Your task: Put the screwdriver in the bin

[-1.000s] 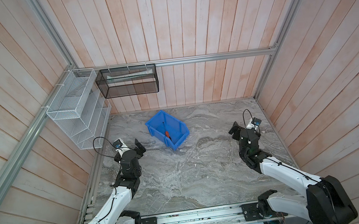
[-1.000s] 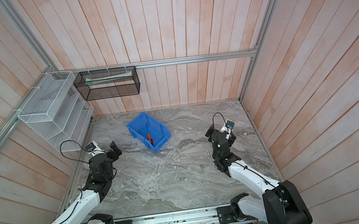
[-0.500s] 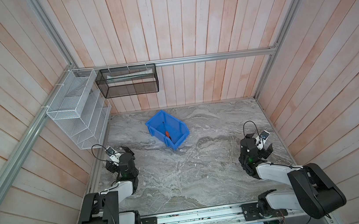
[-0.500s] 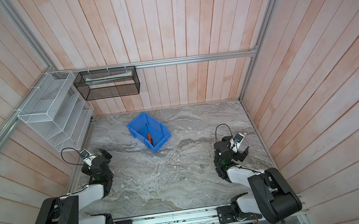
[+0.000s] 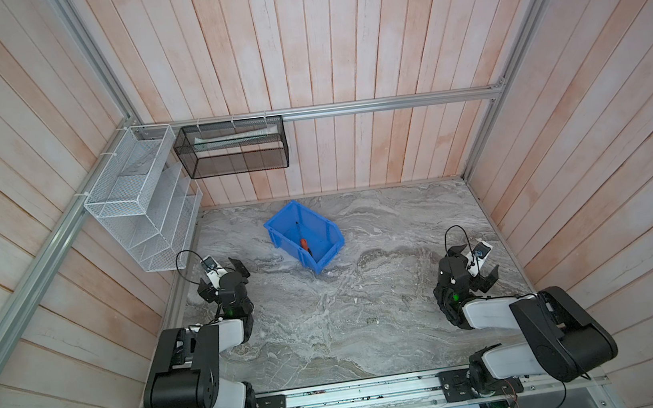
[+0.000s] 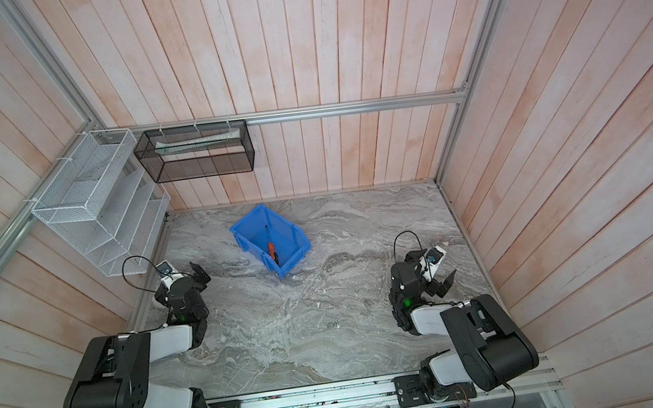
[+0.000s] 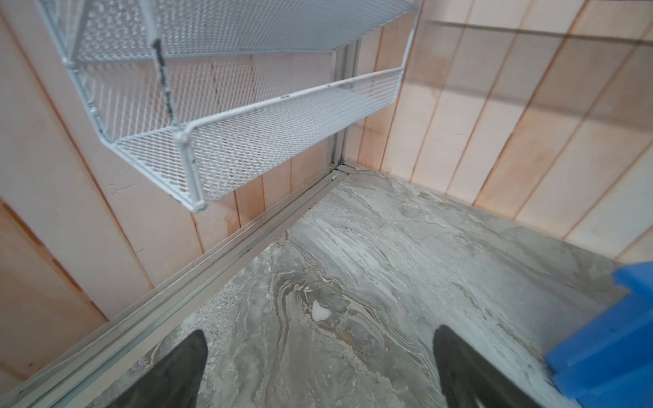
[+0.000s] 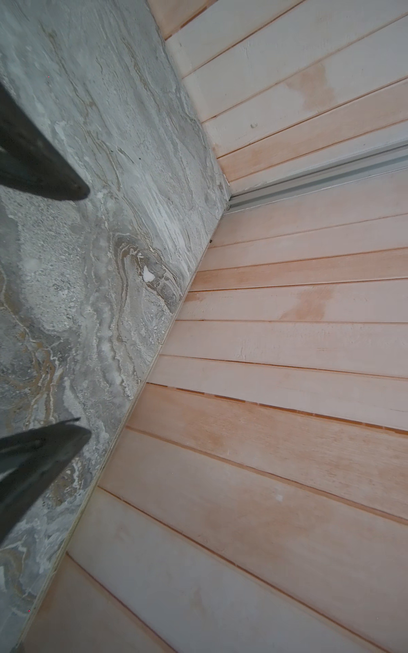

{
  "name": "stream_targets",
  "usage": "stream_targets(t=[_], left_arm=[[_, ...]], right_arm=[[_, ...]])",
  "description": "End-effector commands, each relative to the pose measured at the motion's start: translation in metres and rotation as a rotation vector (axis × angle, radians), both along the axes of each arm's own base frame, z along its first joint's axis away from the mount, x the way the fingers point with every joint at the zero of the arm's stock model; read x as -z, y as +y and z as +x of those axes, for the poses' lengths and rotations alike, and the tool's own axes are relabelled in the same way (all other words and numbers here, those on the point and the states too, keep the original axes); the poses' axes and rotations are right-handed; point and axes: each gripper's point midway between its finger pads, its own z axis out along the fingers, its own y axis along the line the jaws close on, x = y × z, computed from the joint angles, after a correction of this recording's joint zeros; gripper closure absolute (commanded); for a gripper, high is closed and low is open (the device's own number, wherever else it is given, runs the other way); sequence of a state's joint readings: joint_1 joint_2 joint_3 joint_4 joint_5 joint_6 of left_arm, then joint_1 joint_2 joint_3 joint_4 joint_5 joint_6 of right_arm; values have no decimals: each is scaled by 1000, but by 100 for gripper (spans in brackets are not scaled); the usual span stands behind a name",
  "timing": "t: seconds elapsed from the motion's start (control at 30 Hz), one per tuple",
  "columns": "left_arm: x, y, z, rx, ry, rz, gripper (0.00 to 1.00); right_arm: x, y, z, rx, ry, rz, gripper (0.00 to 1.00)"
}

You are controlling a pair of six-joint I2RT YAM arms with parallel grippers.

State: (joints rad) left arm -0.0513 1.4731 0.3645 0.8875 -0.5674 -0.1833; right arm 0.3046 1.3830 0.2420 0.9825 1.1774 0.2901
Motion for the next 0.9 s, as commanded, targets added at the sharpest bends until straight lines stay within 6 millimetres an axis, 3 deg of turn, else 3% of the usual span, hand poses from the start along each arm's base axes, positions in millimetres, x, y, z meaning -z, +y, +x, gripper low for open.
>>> stream_targets(t=[0.0,0.2,0.37,0.47,0.57,0.63,0.77,0.87], left_arm=[[-3,-45,16,263,5,109,0],[-6,-52,14,289,-5,126,0],[-10,-61,4,335,-50,149,0],[-14,-69,-6,390,-94,167,0],[-16,-73,-13,415,-124,172,0],[-14,-77,-21,452,-149,173,0],[-6,-79,-18,460,-132,182,0],[-1,-75,-1,475,-80,144,0]], right_arm=[[-11,-1,-2,1,-44,-18,1],[-17,4,3,-22,-55,-58,1],[-21,5,-10,-16,-114,-87,1],[-26,18,-9,-24,-95,-147,1],[-25,45,10,-107,-20,-228,1],[-25,52,14,-140,-8,-248,1],[-26,56,16,-183,-15,-259,1],[-26,57,17,-186,-9,-267,1]])
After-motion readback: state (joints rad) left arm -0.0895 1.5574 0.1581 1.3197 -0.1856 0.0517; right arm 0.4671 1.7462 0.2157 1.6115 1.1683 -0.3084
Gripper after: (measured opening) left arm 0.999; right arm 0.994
